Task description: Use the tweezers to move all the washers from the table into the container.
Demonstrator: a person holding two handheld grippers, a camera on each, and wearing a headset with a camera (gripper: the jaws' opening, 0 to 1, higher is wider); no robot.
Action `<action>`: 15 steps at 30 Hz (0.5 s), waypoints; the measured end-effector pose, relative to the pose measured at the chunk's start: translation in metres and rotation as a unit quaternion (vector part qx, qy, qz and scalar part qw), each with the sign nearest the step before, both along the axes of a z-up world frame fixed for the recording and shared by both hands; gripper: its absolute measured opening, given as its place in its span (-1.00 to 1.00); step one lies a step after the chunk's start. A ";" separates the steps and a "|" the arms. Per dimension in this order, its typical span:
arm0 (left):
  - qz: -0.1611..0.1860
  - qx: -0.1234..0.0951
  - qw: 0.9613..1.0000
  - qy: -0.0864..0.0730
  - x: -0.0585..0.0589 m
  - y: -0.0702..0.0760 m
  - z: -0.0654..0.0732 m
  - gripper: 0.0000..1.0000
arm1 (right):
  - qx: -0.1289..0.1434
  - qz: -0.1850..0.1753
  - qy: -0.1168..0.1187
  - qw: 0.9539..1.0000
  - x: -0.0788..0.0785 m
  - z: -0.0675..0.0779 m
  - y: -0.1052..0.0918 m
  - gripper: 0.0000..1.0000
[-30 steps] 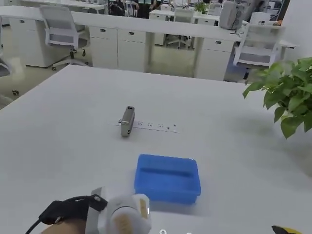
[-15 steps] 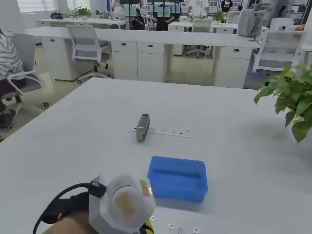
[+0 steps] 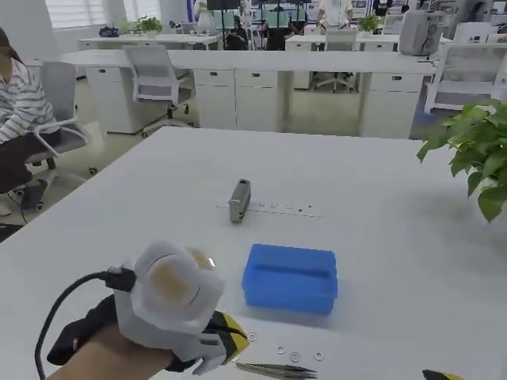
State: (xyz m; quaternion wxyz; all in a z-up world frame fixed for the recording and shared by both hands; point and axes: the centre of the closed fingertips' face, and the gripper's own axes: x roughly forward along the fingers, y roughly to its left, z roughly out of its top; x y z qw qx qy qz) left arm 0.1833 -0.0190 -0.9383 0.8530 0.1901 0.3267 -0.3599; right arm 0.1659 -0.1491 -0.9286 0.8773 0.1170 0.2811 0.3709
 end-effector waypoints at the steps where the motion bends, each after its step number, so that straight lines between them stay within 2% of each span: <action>1: 0.005 0.002 1.000 -0.004 0.001 0.002 0.001 -1.00 | -0.002 0.001 -0.002 1.000 0.000 0.000 0.000 0.90; 3: 0.001 0.013 1.000 -0.006 0.003 0.006 -0.002 -1.00 | -0.006 0.003 -0.003 1.000 0.000 -0.002 -0.001 0.89; 4: -0.005 0.030 0.999 -0.011 0.004 0.009 -0.006 -1.00 | -0.006 0.003 -0.003 1.000 0.000 -0.003 -0.001 0.89; 6: -0.018 0.046 0.999 -0.015 0.006 0.011 -0.013 -1.00 | -0.005 0.001 -0.003 1.000 0.002 -0.003 -0.001 0.89; 10: -0.035 0.048 0.998 -0.021 0.012 0.010 -0.024 -1.00 | -0.008 -0.006 -0.010 1.000 0.006 -0.005 -0.002 0.90; 12: -0.041 0.050 0.998 -0.016 0.015 0.011 -0.032 -1.00 | -0.018 -0.012 -0.008 1.000 0.008 -0.010 -0.003 0.90; 15: -0.054 0.038 0.998 -0.005 0.019 0.010 -0.042 -1.00 | -0.024 -0.018 -0.003 1.000 0.010 -0.016 -0.005 0.90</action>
